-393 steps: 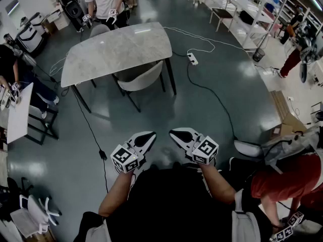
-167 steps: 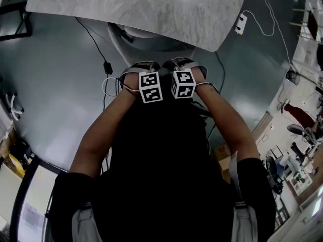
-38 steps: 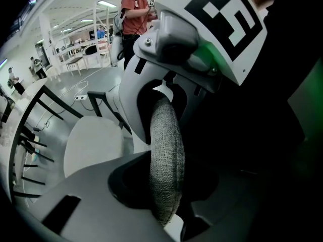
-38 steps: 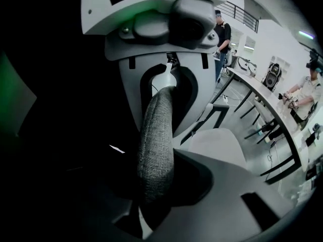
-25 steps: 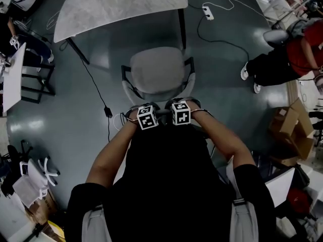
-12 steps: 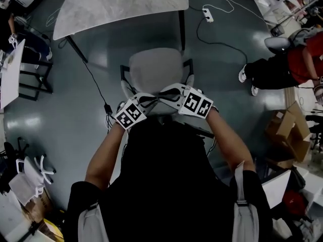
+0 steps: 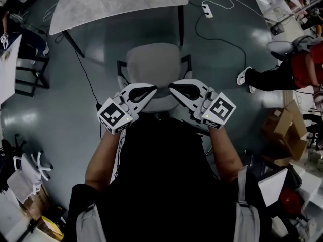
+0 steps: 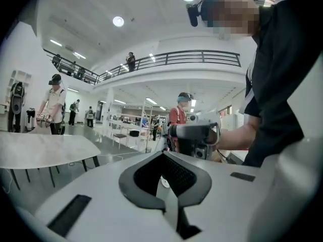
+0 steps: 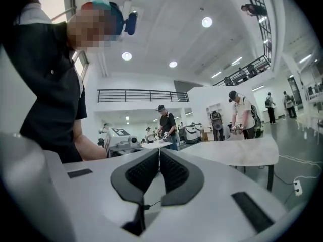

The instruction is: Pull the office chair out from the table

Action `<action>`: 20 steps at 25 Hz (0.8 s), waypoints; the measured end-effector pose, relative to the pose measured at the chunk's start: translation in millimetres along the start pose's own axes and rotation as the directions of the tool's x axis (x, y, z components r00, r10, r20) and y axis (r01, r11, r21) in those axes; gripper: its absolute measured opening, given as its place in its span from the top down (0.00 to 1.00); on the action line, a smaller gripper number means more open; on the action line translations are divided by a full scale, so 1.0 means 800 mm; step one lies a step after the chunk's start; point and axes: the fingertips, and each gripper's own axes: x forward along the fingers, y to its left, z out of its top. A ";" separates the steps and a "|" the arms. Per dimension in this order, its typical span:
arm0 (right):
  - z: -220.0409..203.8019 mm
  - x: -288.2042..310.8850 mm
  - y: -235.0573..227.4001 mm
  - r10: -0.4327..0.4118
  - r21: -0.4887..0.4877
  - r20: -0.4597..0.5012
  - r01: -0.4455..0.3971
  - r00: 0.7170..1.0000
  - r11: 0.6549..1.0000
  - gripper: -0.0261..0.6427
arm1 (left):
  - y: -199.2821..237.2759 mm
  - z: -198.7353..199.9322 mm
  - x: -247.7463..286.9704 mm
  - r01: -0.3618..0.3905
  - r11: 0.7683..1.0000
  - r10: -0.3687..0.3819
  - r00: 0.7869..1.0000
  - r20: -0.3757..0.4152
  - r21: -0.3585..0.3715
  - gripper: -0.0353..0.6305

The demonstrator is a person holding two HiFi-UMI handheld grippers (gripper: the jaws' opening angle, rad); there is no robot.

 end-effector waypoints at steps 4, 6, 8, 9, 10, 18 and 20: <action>-0.028 -0.004 -0.004 -0.017 0.047 -0.025 0.019 1.000 0.999 0.92 | 0.000 0.039 -0.006 0.012 0.989 0.006 0.992 0.124 -0.144 0.93; -0.030 -0.005 -0.002 -0.005 0.060 -0.014 0.006 1.000 0.998 0.93 | 0.000 0.043 -0.003 0.010 0.989 0.010 0.991 0.134 -0.150 0.93; -0.030 -0.005 0.002 0.011 0.066 -0.005 -0.010 1.000 0.998 0.93 | -0.004 0.033 0.002 0.002 0.992 0.010 0.996 0.090 -0.130 0.93; -0.029 -0.005 0.004 0.019 0.066 -0.002 -0.018 1.000 0.998 0.93 | -0.006 0.028 0.003 0.003 0.993 0.005 0.998 0.064 -0.116 0.93; -0.028 -0.004 0.006 0.026 0.063 0.000 -0.026 1.000 0.998 0.93 | -0.009 0.023 0.003 0.003 0.995 0.000 0.999 0.038 -0.103 0.93; -0.020 -0.012 0.003 -0.003 0.028 0.032 0.002 0.999 1.000 0.93 | -0.026 0.015 0.008 0.050 0.994 -0.051 0.999 -0.008 -0.099 0.93; -0.024 -0.013 0.003 -0.008 0.029 0.023 0.007 1.000 1.000 0.93 | -0.026 0.015 0.010 0.049 0.994 -0.050 0.999 -0.010 -0.096 0.93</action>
